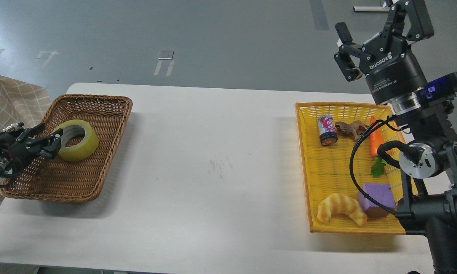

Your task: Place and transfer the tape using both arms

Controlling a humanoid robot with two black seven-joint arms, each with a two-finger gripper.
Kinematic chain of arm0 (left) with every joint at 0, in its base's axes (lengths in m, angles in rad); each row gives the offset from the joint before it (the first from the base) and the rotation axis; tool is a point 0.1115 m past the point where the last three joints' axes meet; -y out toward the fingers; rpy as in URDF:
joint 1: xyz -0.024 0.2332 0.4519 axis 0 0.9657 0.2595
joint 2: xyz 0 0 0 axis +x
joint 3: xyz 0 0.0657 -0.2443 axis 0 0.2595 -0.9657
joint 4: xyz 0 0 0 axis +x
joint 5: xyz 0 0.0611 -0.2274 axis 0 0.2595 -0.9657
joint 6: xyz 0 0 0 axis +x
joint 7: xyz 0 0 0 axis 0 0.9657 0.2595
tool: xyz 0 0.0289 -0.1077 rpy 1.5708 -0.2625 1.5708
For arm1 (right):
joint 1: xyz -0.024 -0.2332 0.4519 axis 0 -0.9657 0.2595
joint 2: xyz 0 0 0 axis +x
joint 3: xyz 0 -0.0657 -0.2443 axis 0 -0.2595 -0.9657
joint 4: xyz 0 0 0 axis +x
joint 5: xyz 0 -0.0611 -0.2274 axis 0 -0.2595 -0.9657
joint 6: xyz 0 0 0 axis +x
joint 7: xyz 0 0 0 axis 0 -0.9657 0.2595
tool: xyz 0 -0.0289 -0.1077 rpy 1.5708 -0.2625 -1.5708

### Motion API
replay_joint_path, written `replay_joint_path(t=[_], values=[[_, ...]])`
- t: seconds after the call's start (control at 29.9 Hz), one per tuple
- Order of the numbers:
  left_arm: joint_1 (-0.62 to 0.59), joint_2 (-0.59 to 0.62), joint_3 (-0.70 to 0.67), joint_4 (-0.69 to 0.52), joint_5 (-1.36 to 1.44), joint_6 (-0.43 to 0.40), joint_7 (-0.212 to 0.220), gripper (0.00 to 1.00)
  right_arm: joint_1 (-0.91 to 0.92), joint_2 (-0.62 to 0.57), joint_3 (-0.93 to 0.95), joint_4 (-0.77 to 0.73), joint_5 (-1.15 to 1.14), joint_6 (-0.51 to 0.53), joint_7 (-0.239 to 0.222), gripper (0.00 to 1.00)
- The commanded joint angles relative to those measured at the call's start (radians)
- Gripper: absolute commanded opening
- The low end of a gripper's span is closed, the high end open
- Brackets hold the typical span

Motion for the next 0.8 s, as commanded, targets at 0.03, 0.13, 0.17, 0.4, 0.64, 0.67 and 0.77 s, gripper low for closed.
replay_joint_path(t=[0.03, 0.13, 0.17, 0.4, 0.64, 0.67, 0.77], values=[[-0.006, -0.002, 0.000, 0.004, -0.032, -0.001, 0.000, 0.88, -0.005, 0.000, 0.001, 0.000, 0.000, -0.001, 0.000, 1.00], [-0.012, -0.003, -0.003, -0.003, -0.138, 0.001, 0.000, 0.96, -0.005, 0.000, 0.001, 0.000, 0.000, -0.001, 0.000, 1.00], [-0.012, -0.003, -0.001, -0.005, -0.205, 0.001, 0.000, 0.97, -0.005, 0.000, 0.001, 0.002, 0.000, -0.001, 0.000, 1.00], [-0.095, -0.003, -0.008, -0.009, -0.413, -0.036, 0.000, 0.98, -0.005, 0.000, 0.001, 0.006, -0.002, 0.001, -0.003, 1.00], [-0.270, -0.135, -0.008, -0.043, -0.663, -0.064, 0.000, 0.98, -0.005, 0.000, -0.003, 0.003, -0.005, 0.002, -0.014, 1.00], [-0.316, -0.158, -0.009, -0.054, -0.698, -0.097, 0.000, 0.98, -0.005, -0.002, -0.006, 0.002, -0.006, 0.002, -0.023, 1.00], [-0.389, -0.207, -0.015, -0.061, -0.776, -0.195, 0.000, 0.98, -0.005, -0.009, -0.006, 0.000, -0.008, 0.002, -0.049, 1.00]])
